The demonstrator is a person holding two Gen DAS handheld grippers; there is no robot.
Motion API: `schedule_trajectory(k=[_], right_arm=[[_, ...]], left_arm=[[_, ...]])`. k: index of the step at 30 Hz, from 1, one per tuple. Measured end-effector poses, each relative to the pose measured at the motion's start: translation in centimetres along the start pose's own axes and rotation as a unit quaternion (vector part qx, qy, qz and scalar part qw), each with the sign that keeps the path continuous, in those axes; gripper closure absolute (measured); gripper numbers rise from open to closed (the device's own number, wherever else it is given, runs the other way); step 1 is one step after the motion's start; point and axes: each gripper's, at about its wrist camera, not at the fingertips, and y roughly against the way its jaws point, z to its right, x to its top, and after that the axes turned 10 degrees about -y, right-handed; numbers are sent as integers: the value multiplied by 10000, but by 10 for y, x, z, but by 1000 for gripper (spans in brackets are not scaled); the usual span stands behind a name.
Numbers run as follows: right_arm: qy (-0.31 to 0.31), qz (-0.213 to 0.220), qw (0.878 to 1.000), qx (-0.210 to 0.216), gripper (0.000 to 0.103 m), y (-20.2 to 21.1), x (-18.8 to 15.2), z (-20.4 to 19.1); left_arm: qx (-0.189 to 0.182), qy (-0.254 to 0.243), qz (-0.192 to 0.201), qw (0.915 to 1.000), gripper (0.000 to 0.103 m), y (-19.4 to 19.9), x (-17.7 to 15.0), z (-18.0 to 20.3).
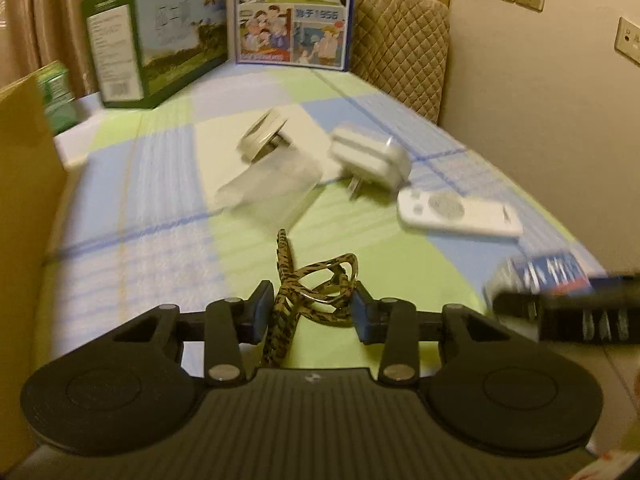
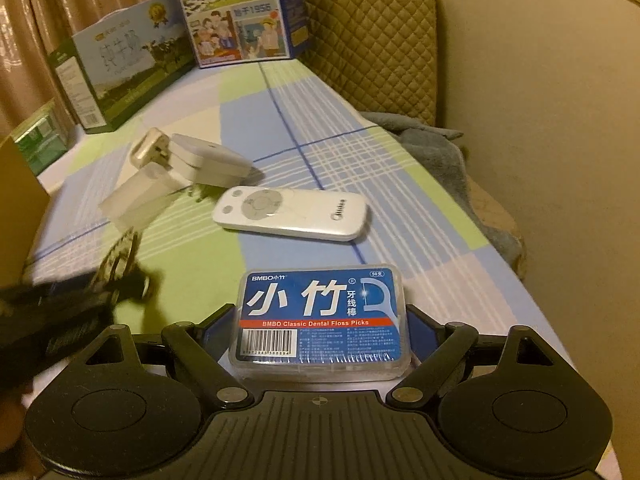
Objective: Organize rigid objects
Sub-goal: 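Grasp and lift the braided cord with the left tool while the right tool holds the floss box, then carry the cord with the left tool while the right tool carries the floss box to the cardboard box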
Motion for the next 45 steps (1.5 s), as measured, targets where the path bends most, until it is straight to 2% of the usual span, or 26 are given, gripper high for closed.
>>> schedule_trajectory(k=[7,16,17,25,29,33,36,45], right_arm=[[199,-87,9994,270,19,1,-5,-12],[295,-179,9990,296,19,-3,-9,-17],[310,-187,9989,292,19,-4,-10,-18],[376,-139,9982,444,19,-1,-11,-21],[345,111,9974,626,19,12,-9,-20],[265,120,9965,784,19,26,-12,-24],[121,193,9953,945,19,47,-14,-26],[215,245,9913,1276,19,109,-26,-46]], left_arm=[[235,15,-39,9997,66,42,-42,-4],[252,-165,-110,9995,63,32,-34,-3],[232,-167,-147,9995,67,31,-33,-3],[208,163,-214,9994,69,47,-35,-7],[230,324,-111,9991,69,71,-34,-10],[283,376,40,9989,69,101,-29,-11],[305,418,120,9986,69,121,-25,-12],[345,543,541,9965,69,187,-17,-18]])
